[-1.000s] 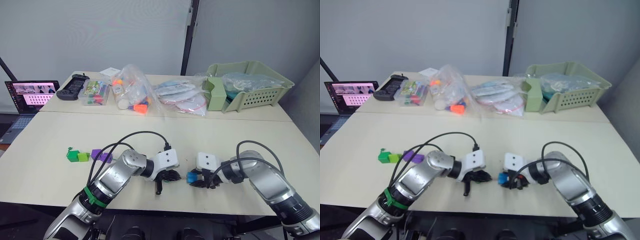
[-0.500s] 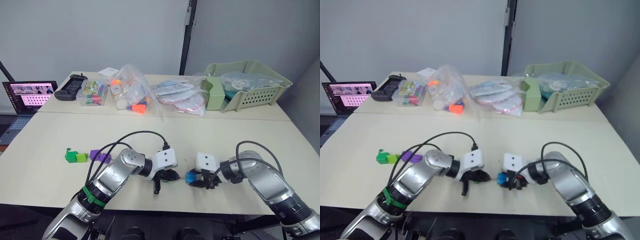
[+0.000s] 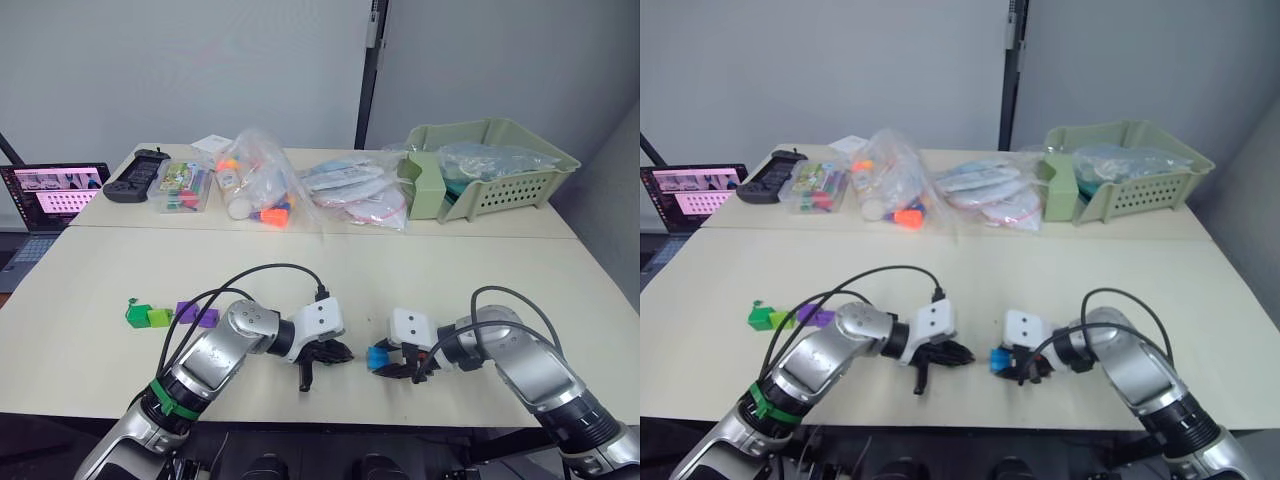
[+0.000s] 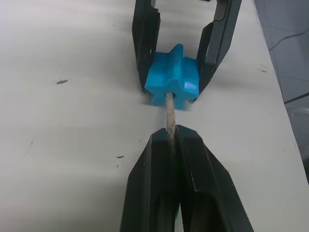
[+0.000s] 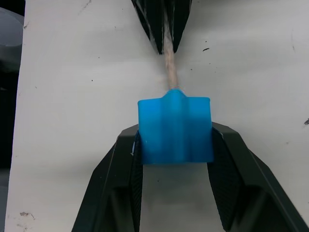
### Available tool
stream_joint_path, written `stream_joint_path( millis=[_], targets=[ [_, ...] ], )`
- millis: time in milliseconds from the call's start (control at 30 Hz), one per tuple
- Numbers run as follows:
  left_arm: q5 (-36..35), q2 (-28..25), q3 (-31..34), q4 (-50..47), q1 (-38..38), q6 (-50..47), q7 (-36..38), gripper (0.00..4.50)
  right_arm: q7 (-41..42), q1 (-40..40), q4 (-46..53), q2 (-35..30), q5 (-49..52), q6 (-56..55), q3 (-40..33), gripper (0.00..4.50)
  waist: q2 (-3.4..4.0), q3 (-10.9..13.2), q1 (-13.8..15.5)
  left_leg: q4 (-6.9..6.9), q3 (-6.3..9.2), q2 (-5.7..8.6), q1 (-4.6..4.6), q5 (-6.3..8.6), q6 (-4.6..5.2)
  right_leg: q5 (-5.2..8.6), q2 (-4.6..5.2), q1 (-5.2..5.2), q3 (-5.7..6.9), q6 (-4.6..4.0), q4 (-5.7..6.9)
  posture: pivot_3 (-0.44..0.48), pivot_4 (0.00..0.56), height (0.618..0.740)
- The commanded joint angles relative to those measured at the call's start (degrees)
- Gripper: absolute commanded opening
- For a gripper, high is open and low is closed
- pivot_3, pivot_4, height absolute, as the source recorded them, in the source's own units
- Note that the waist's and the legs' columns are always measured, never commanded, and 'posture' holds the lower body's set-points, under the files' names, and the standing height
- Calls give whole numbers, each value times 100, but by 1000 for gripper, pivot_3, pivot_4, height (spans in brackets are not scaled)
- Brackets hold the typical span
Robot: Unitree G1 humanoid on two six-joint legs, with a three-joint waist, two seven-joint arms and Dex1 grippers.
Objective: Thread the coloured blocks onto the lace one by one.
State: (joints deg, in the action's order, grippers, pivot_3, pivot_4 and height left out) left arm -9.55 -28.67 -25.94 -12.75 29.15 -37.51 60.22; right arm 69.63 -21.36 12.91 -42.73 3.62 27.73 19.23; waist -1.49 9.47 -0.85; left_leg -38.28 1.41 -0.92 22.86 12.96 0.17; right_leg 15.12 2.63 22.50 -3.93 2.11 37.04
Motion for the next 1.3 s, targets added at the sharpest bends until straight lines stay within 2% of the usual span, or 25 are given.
stream_joint_path(
  millis=[33, 533, 1000, 1300],
  targets=[
    [-209, 49, 269, -378, 42, 42, -94, 0, 45, 160, -52, -58, 21, 34, 157, 1347, 0, 0, 2, 0, 0, 0, 0, 0, 0, 0, 0, -1, 0, 0, 0, 0, 150, 740],
    [-385, 253, 124, -389, 43, 88, -112, 0, -29, 118, 266, 125, 100, 297, 227, 1347, 0, 0, 4, 0, 0, 0, 1, 0, 0, 0, 0, 0, 0, 0, 0, 0, 150, 740],
    [-52, 660, -322, 163, 255, 594, 58, 0, -48, 48, 410, 244, 119, 379, 228, 1347, 0, 0, 23, 0, -1, 4, -3, 0, 0, 0, 2, -7, 0, 0, -2, 0, 150, 740],
    [49, 515, -150, 182, 296, 858, 114, 2968, -71, 67, 372, 191, 91, 402, 248, 1347, -2, 1, -43, 11, 0, -3, -2, 0, 0, 0, -6, 7, -3, -2, 2, 0, 150, 740]
  ],
)
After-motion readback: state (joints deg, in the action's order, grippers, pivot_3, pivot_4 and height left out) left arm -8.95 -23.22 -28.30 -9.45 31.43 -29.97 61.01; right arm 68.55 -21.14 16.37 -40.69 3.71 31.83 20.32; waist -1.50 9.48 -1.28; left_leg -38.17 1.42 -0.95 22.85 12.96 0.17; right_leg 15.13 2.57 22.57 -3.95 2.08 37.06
